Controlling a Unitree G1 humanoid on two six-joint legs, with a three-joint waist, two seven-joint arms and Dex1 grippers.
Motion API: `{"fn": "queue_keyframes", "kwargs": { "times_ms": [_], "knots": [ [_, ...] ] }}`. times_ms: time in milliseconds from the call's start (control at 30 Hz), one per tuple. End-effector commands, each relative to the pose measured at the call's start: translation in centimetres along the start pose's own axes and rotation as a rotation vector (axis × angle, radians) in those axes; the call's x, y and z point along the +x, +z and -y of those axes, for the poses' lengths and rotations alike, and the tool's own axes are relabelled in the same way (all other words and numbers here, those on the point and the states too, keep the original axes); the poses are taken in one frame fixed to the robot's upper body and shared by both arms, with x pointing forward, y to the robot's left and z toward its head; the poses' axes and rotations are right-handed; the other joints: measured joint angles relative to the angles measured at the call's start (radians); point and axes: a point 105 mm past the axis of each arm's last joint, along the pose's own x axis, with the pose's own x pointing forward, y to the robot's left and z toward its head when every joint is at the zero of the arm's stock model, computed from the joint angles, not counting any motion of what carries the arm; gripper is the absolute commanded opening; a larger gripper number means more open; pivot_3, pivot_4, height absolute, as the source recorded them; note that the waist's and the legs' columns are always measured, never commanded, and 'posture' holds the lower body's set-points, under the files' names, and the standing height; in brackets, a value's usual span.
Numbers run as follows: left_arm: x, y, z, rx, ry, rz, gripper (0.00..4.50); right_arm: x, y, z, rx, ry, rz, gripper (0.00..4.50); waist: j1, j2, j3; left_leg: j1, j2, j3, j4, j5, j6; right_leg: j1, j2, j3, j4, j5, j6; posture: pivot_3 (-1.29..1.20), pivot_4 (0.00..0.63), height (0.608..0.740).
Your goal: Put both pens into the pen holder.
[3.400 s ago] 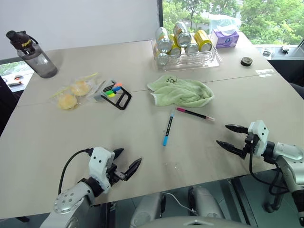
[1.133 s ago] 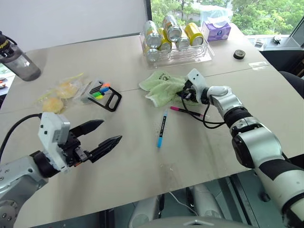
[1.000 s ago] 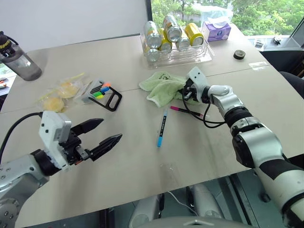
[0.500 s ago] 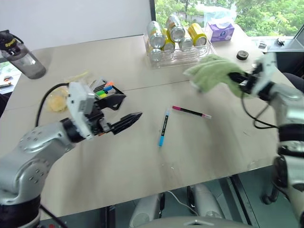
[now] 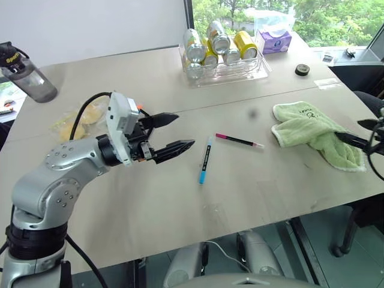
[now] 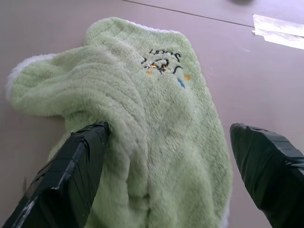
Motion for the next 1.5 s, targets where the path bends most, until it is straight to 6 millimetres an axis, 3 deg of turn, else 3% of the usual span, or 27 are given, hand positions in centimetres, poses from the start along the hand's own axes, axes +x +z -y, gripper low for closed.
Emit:
{"fn": "queue_keyframes", "kwargs": {
  "times_ms": [33,167,267,433,533,633,800,833,900,1000,1067,1133,1333,1500],
  "knots": [
    [-0.2,0.8,-0.2,0.051,-0.003,0.001,4.5,-1.5,3.3,-0.1,-0.046,0.032,0.118,4.41,-0.001,0.0,0.0,0.0,0.0,0.0,0.0,0.0,0.0,0.0,0.0,0.0,0.0,0.0,0.0,0.0,0.15,0.739],
    [-0.6,0.1,-0.4,0.045,0.003,-0.034,4.5,-0.7,5.4,-3.2,-0.086,0.175,0.19,4.41,-0.004,0.0,0.0,0.0,0.0,0.0,0.001,0.0,0.0,0.0,0.0,0.0,0.001,0.0,0.0,0.0,0.15,0.739],
    [-1.4,-0.8,-0.3,0.043,0.012,-0.098,4.5,1.3,5.9,-6.9,-0.11,0.322,0.201,4.41,-0.007,0.0,0.0,0.0,0.0,0.0,0.001,0.0,0.0,0.0,0.0,0.0,0.001,0.0,0.0,0.0,0.15,0.739],
    [-3.7,-2.6,-0.4,0.017,0.043,-0.236,4.5,6.4,6.2,-13.5,-0.147,0.536,0.193,4.41,-0.011,-0.001,0.0,0.0,0.001,0.0,0.002,0.0,0.0,0.0,0.0,0.0,0.002,0.0,0.0,0.0,0.15,0.739],
    [-4.7,-3.1,-0.4,0.021,0.062,-0.287,4.5,9.8,6.3,-16.1,-0.214,0.581,0.187,4.41,-0.013,-0.001,0.0,0.0,0.001,0.0,0.002,0.0,0.0,0.0,0.0,0.0,0.002,0.0,0.0,0.0,0.15,0.739],
    [-4.9,-2.6,-0.1,0.026,0.067,-0.281,4.5,12.3,6.0,-17.5,-0.244,0.593,0.167,4.41,-0.001,-0.002,0.0,-0.001,0.0,-0.002,0.002,0.0,0.0,-0.001,0.0,-0.001,0.002,0.0,0.0,0.0,0.15,0.739],
    [-5.3,-2.7,0.6,0.039,0.085,-0.301,4.5,14.3,1.7,-17.9,-0.315,0.617,0.009,4.41,0.018,-0.002,0.0,-0.005,-0.001,-0.008,0.003,0.0,0.0,0.0,-0.001,-0.006,-0.005,0.0,0.0,0.0,0.15,0.739],
    [-5.4,-2.7,0.7,0.037,0.089,-0.298,4.5,14.4,1.2,-17.8,-0.321,0.618,-0.008,3.88,0.017,-0.002,0.0,-0.005,-0.001,-0.008,0.002,0.0,0.0,0.0,-0.001,-0.008,-0.005,0.0,0.0,0.0,0.15,0.739],
    [-5.4,-2.8,0.9,0.034,0.093,-0.297,4.5,14.4,0.7,-17.8,-0.322,0.629,-0.022,3.25,0.013,-0.002,0.0,-0.005,-0.001,-0.008,0.002,0.0,0.0,-0.001,-0.001,-0.008,-0.005,0.0,0.0,0.0,0.15,0.739],
    [-5.4,-2.7,1.1,0.033,0.099,-0.292,4.5,14.2,0.9,-17.4,-0.323,0.62,-0.012,1.81,0.011,-0.002,0.0,-0.004,0.0,-0.009,0.002,0.0,0.0,0.0,-0.001,-0.009,-0.004,0.0,0.0,0.0,0.15,0.739],
    [-5.4,-2.6,1.1,0.032,0.103,-0.281,4.5,14.0,1.4,-17.1,-0.327,0.608,0.009,0.81,0.011,-0.002,0.0,-0.004,0.0,-0.008,0.002,0.0,-0.001,0.0,-0.001,-0.008,-0.003,0.0,-0.001,0.0,0.15,0.739],
    [-5.2,-2.4,0.7,0.047,0.118,-0.256,4.5,13.4,3.3,-17.2,-0.26,0.624,0.081,0.02,0.011,-0.002,0.0,-0.003,0.0,-0.008,0.003,0.0,-0.001,0.0,-0.001,-0.008,-0.002,0.001,-0.001,0.0,0.15,0.739],
    [-3.6,-1.0,-1.2,0.044,0.187,-0.098,4.5,10.9,9.6,-18.0,-0.076,0.688,0.329,0.02,0.013,-0.001,0.0,-0.004,0.0,-0.009,0.004,0.0,-0.001,0.0,-0.001,-0.009,-0.002,0.001,-0.001,0.0,0.15,0.739],
    [0.0,1.7,-2.4,-0.063,0.234,0.235,4.5,8.3,13.0,-22.2,0.0,0.852,0.462,0.02,0.013,-0.003,-0.001,-0.005,-0.001,-0.01,0.006,0.0,-0.001,0.0,-0.001,-0.01,-0.002,0.001,-0.001,0.0,0.15,0.739]
  ]
}}
